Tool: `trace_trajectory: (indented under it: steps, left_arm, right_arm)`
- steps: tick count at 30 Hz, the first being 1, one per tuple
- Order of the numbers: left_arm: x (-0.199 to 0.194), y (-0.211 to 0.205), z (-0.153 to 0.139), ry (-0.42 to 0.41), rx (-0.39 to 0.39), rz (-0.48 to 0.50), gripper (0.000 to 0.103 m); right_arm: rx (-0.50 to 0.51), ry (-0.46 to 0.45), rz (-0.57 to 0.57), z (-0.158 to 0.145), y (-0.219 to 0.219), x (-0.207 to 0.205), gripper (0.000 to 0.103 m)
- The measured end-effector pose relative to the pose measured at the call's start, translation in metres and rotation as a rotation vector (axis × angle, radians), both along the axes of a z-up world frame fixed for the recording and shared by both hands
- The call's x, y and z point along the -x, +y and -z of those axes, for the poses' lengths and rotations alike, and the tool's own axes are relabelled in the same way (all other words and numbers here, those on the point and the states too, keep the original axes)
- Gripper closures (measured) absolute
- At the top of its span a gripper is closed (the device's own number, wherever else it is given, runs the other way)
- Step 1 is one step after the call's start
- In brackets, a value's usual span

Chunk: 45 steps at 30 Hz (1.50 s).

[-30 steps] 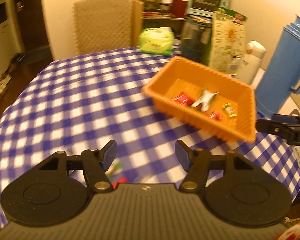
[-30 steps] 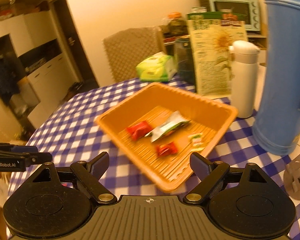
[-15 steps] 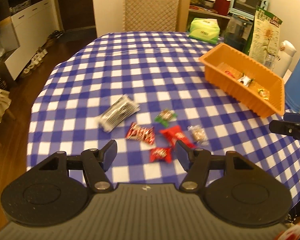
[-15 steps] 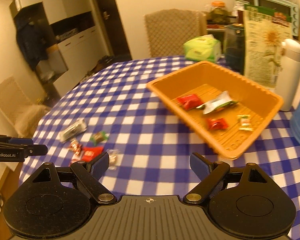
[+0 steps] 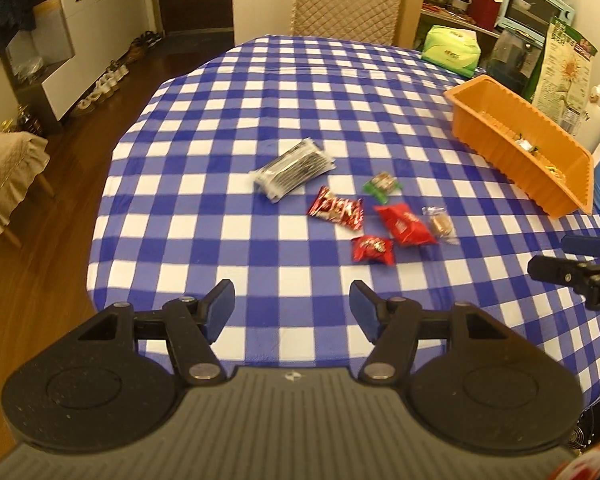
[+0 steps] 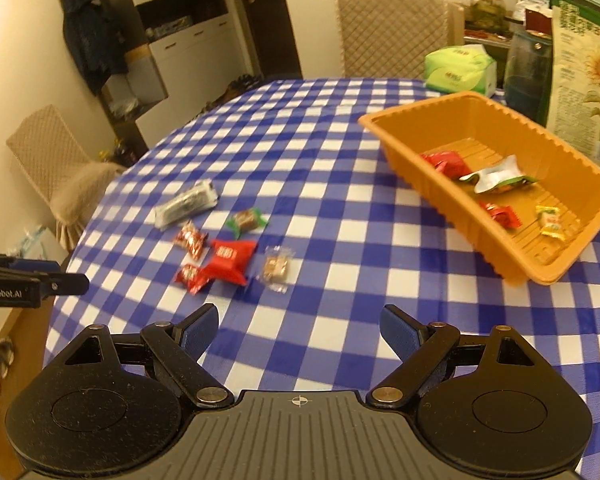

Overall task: Organize snacks
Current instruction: 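Move both tools back toward the remaining snacks, then grasp the clear cookie packet with the right gripper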

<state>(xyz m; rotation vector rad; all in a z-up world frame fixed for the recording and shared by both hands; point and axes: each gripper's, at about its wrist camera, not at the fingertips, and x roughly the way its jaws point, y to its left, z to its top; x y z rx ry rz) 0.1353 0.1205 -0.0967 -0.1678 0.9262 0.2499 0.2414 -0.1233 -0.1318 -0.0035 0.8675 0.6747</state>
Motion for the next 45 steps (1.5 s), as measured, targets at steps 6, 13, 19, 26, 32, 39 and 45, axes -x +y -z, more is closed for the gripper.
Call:
trace_trajectory:
  steps: [6, 13, 19, 26, 32, 39, 45]
  left_arm:
    - [0.010, 0.007, 0.005, 0.009, -0.001, -0.030, 0.042]
    - [0.019, 0.017, 0.009, 0.018, -0.005, -0.067, 0.043]
    - [0.024, 0.027, 0.011, 0.025, -0.008, -0.087, 0.045]
    - [0.021, 0.037, 0.016, 0.024, -0.015, -0.105, 0.045]
    - [0.014, 0.044, 0.018, 0.025, -0.032, -0.113, 0.046]
    - [0.006, 0.051, 0.019, 0.018, -0.034, -0.114, 0.046]
    - [0.002, 0.053, 0.022, 0.022, -0.035, -0.100, 0.049]
  right_arm:
    - [0.024, 0.031, -0.021, 0.012, 0.011, 0.002, 0.016]
    - [0.039, 0.064, -0.025, 0.022, 0.020, -0.005, 0.016]
    - [0.058, 0.066, -0.016, 0.028, 0.030, -0.017, 0.016]
    - [0.052, 0.030, -0.015, 0.031, 0.045, -0.033, 0.033]
    - [0.054, 0.013, -0.015, 0.035, 0.060, -0.046, 0.051]
    - [0.061, 0.003, -0.022, 0.040, 0.075, -0.057, 0.065]
    - [0.085, -0.002, -0.031, 0.047, 0.083, -0.060, 0.070]
